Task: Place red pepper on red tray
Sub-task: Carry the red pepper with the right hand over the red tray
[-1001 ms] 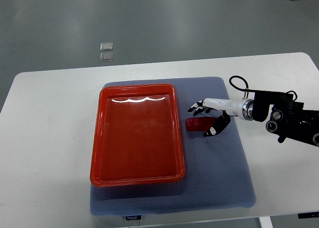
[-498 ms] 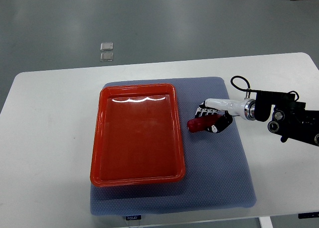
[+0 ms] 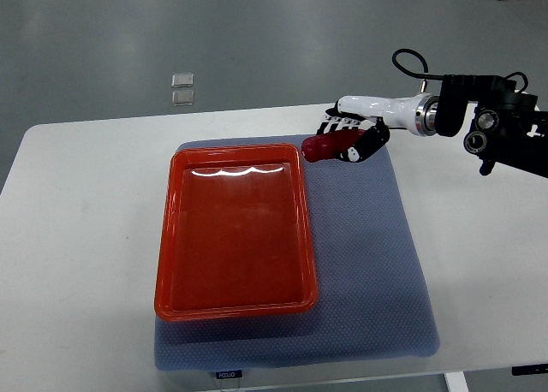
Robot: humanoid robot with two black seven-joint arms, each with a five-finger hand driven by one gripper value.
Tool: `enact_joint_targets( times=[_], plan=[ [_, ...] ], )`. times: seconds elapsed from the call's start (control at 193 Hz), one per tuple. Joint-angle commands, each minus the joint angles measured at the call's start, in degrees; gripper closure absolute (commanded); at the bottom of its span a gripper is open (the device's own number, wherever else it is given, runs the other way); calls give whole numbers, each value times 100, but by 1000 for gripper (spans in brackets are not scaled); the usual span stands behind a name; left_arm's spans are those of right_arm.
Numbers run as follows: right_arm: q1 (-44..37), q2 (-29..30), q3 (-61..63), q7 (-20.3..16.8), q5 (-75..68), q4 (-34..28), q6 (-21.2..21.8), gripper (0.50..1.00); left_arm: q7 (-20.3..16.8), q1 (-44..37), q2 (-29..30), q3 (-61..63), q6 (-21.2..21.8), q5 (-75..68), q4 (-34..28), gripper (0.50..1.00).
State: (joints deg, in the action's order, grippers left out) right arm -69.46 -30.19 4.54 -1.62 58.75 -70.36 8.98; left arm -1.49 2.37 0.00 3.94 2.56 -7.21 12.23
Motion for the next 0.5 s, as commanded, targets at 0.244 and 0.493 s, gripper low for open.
enact_joint_targets(
  times=[0.244,0.493],
  plan=[
    [-393,1780,-436,-14,-22,980,-63,1000,0,0,0,-7,-1,0,-2,500],
    [-305,3019,-779,-14,-4,1806,-186,1000,0,0,0,-7,-1,0,-2,500]
  ],
)
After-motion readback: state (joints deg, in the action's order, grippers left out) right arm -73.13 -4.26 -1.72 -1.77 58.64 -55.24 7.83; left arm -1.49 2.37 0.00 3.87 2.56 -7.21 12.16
